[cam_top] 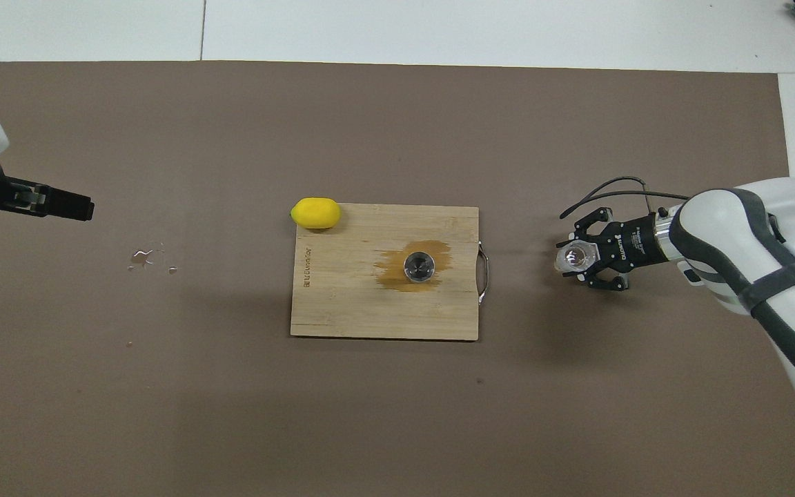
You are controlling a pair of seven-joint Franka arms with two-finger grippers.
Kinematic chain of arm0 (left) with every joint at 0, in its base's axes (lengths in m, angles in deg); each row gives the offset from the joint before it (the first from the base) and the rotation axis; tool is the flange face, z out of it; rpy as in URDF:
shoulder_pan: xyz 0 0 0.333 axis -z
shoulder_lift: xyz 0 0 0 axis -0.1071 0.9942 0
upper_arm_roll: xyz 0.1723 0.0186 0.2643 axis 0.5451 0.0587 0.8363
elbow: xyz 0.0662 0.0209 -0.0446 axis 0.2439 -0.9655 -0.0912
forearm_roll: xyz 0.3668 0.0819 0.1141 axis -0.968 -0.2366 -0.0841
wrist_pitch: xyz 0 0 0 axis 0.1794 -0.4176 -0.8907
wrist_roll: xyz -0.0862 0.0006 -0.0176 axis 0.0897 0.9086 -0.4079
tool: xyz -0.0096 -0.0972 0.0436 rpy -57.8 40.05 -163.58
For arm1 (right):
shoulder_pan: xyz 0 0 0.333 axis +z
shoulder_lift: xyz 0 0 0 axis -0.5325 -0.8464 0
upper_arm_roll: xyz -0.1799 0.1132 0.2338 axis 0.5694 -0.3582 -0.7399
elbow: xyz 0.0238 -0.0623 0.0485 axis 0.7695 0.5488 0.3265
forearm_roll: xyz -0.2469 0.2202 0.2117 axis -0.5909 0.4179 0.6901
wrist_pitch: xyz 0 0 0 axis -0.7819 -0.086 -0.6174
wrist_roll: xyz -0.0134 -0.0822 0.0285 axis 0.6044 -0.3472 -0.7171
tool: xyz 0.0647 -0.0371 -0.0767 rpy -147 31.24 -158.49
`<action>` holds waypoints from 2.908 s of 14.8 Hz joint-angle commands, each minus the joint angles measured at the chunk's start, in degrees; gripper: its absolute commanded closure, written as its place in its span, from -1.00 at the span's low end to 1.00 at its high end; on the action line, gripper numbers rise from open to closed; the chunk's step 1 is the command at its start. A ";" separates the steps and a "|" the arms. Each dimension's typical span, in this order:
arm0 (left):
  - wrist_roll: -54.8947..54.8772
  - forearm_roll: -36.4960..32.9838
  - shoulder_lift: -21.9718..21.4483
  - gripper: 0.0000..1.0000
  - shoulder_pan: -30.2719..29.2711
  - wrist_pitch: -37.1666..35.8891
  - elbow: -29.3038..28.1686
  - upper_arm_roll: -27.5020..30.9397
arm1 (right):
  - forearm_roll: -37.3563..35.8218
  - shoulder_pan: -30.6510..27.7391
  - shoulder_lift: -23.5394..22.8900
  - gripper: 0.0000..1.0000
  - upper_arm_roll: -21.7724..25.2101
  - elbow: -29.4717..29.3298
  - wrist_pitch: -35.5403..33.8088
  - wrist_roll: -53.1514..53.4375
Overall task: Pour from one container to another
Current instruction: 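Lower the glass cup to its starting spot and open the right gripper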
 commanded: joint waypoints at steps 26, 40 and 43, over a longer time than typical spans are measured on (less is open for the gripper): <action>9.09 -0.77 0.31 -1.00 2.47 -1.46 1.13 1.02 | -34.82 3.94 11.86 -1.00 -0.80 -1.20 0.95 -14.54; 9.09 -0.86 -0.05 -1.00 2.03 -1.28 0.87 0.84 | -46.98 9.14 15.29 -1.00 -0.98 -26.23 -19.78 -27.92; 8.91 -0.86 -0.22 -1.00 1.94 -1.19 0.61 0.84 | -46.27 8.61 16.16 -1.00 -0.89 -28.00 -23.56 -31.07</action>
